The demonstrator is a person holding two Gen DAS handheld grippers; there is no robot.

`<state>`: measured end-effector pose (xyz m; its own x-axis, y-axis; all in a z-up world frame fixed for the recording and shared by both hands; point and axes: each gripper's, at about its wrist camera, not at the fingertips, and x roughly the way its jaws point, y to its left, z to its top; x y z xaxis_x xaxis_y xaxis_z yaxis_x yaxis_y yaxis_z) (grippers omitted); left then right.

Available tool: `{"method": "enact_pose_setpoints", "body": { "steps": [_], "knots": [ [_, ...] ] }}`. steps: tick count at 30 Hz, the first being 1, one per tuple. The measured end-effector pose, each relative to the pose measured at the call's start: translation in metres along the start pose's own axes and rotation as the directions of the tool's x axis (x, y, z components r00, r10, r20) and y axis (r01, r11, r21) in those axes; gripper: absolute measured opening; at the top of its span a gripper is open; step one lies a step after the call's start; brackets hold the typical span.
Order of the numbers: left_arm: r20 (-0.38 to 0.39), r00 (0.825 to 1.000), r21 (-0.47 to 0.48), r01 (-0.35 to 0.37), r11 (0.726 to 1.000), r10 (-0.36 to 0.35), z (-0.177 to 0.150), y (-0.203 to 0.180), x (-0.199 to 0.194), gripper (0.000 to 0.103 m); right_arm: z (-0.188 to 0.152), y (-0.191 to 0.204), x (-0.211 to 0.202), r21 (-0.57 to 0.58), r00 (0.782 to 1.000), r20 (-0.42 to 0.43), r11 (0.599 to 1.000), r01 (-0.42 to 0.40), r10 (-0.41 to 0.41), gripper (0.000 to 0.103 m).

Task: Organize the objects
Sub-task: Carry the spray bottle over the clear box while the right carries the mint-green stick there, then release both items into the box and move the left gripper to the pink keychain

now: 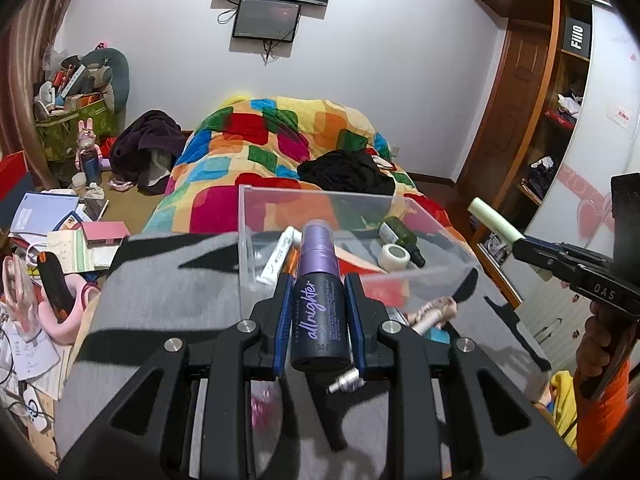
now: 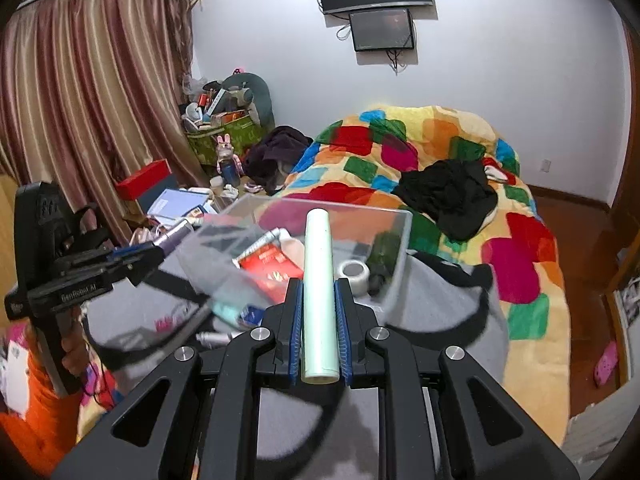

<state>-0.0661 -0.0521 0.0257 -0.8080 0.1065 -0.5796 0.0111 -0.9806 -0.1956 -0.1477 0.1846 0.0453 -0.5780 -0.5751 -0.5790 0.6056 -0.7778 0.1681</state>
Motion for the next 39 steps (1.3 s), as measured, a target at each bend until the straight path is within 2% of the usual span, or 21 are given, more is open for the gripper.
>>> {"method": "enact_pose_setpoints", "body": {
  "steps": [8, 23, 31, 35, 39],
  "knots": [
    [-0.033, 0.999, 0.018, -0.025, 1.000, 0.025, 0.024, 0.000, 0.032, 0.025, 0.019, 0.004, 0.056, 0.058, 0.998, -0.047, 0.998, -0.034, 0.037, 0.014],
    [-0.164, 0.986, -0.025, -0.035, 0.999, 0.030, 0.037, 0.018, 0.100, 0.025, 0.025, -0.015, 0.134, 0.074, 0.976, -0.216, 0.997, -0.002, 0.018, 0.014],
    [-0.185, 0.982, -0.008, -0.036, 0.999, 0.034, 0.035, 0.017, 0.109, 0.025, 0.015, -0.011, 0.150, 0.076, 0.966, -0.257, 0.997, 0.009, 0.011, 0.014],
    [-0.195, 0.981, 0.007, -0.025, 1.000, 0.026, 0.033, 0.013, 0.108, 0.025, 0.015, -0.006, 0.144, 0.041, 0.968, -0.250, 0.999, 0.031, -0.019, 0.016],
    [-0.194, 0.981, 0.016, -0.016, 1.000, 0.019, 0.032, 0.010, 0.103, 0.025, 0.015, -0.006, 0.136, 0.048, 0.969, -0.249, 0.999, 0.006, 0.006, 0.017]
  ]
}}
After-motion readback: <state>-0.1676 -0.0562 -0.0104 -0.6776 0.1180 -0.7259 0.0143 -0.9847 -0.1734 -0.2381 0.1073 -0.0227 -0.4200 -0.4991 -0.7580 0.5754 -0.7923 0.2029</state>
